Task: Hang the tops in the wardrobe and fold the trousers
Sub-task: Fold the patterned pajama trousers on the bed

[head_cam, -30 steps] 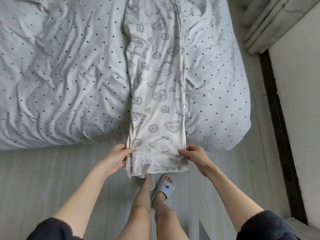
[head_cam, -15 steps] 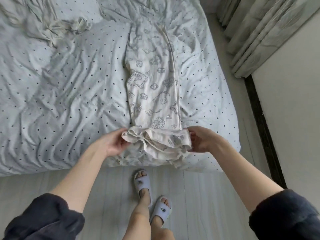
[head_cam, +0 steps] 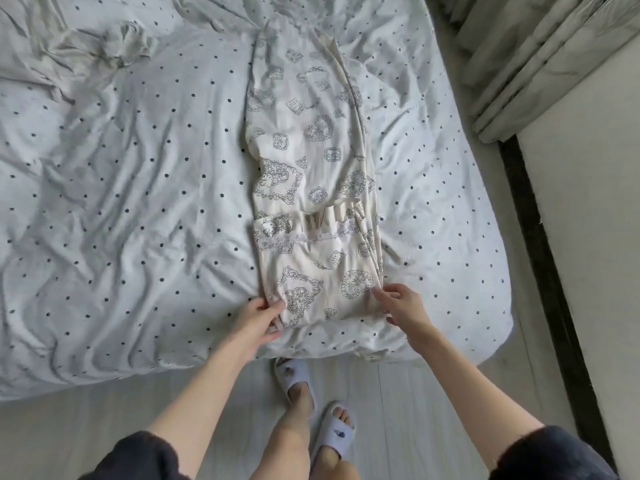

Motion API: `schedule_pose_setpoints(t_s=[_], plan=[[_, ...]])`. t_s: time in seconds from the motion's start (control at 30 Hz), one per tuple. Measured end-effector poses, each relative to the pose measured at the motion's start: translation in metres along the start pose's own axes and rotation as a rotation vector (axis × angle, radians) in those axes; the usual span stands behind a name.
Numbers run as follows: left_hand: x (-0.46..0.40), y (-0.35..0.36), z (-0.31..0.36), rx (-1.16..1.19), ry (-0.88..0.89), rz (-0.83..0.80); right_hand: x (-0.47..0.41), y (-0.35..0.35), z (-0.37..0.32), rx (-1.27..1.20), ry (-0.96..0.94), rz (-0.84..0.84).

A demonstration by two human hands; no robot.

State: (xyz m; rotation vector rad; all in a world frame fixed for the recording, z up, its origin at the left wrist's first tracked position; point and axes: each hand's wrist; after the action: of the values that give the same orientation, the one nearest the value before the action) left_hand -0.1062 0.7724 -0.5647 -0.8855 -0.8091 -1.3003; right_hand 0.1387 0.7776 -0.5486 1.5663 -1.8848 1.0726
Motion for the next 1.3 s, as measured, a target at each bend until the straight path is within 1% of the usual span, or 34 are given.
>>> schedule_pose_setpoints(t_s=[0.1,0.17,0.27,0.37,0.5,0.57,0.67,0.77,0.87,1.0,1.07,1.17,1.2,1.23,1.3], plan=[[0.001,0.004,0.004,0.095,-0.032,-0.075,-0.006,0.007,-0.006,0.102,-0.065,0.000],[0.002,0.006,0.007,0.097,-0.029,-0.084,-0.007,0.011,-0.011,0.208,-0.078,0.013],[0.011,0.003,0.007,0.085,-0.003,-0.080,0.000,0.014,-0.014,0.287,-0.057,0.045],[0.029,-0.002,0.001,0.099,0.003,-0.048,0.017,0.012,-0.010,0.315,-0.042,0.029],[0.055,-0.009,-0.019,0.082,-0.029,-0.020,0.049,0.003,0.000,0.245,-0.025,-0.043],[0.072,-0.010,-0.035,0.085,-0.099,-0.031,0.069,-0.006,0.009,0.246,0.026,-0.093],[0.108,-0.010,-0.061,0.104,-0.250,-0.127,0.107,-0.030,0.030,0.273,0.157,-0.161],[0.128,-0.010,-0.065,0.062,-0.295,-0.204,0.124,-0.050,0.034,0.258,0.256,-0.199],[0.136,-0.005,-0.045,0.115,-0.210,-0.197,0.128,-0.058,0.016,0.220,0.264,-0.198],[0.132,-0.008,0.013,0.171,-0.079,-0.187,0.114,-0.056,-0.038,0.046,0.223,-0.228],[0.126,-0.009,0.047,0.172,-0.004,-0.207,0.106,-0.053,-0.071,-0.093,0.218,-0.238],[0.104,-0.008,0.094,0.218,0.126,-0.192,0.085,-0.045,-0.115,-0.390,0.156,-0.256],[0.096,-0.007,0.105,0.221,0.157,-0.158,0.078,-0.042,-0.124,-0.441,0.134,-0.228],[0.081,-0.007,0.119,0.205,0.178,-0.107,0.064,-0.037,-0.132,-0.437,0.117,-0.175],[0.058,-0.007,0.125,0.115,0.209,0.036,0.044,-0.027,-0.130,-0.258,0.064,-0.015]])
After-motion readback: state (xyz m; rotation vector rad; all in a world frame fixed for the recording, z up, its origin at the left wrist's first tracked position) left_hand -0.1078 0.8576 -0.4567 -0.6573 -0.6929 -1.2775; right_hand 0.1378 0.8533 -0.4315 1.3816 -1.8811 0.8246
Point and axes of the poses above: each hand's wrist, its own x-axis away from the middle knuckle, its own y-axis out of the palm, z = x × y, and after that the axes turned 4 degrees about -x, right-handed
